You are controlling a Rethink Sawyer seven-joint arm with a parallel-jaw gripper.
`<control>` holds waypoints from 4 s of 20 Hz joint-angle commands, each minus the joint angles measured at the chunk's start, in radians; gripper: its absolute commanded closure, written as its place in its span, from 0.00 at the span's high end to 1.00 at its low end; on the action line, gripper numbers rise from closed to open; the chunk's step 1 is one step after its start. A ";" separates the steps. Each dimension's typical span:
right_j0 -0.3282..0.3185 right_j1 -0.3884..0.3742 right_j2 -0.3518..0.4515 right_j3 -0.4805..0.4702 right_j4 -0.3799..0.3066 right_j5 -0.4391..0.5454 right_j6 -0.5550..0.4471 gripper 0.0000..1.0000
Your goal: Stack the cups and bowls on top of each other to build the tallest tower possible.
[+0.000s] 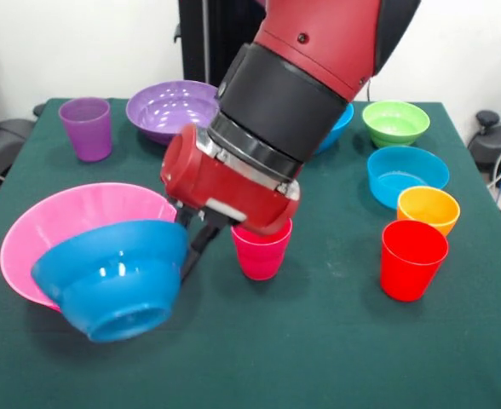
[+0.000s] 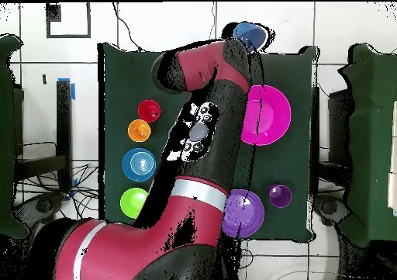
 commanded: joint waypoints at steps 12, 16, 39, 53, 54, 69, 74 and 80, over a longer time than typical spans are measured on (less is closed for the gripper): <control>0.011 -0.014 0.133 -0.021 -0.041 0.638 -0.353 0.00; 0.010 -0.004 0.129 -0.014 -0.057 0.664 -0.334 0.00; -0.096 0.318 0.133 -0.374 -0.074 0.674 -0.386 0.00; -0.086 0.295 0.052 -0.378 -0.064 0.884 -0.555 0.00; -0.085 0.296 0.048 -0.385 -0.065 0.900 -0.564 0.00; -0.084 0.266 -0.002 -0.452 -0.089 0.880 -0.560 0.00; -0.085 0.279 -0.003 -0.438 -0.080 0.864 -0.565 0.00; -0.076 0.268 0.014 -0.336 -0.070 0.837 -0.553 0.00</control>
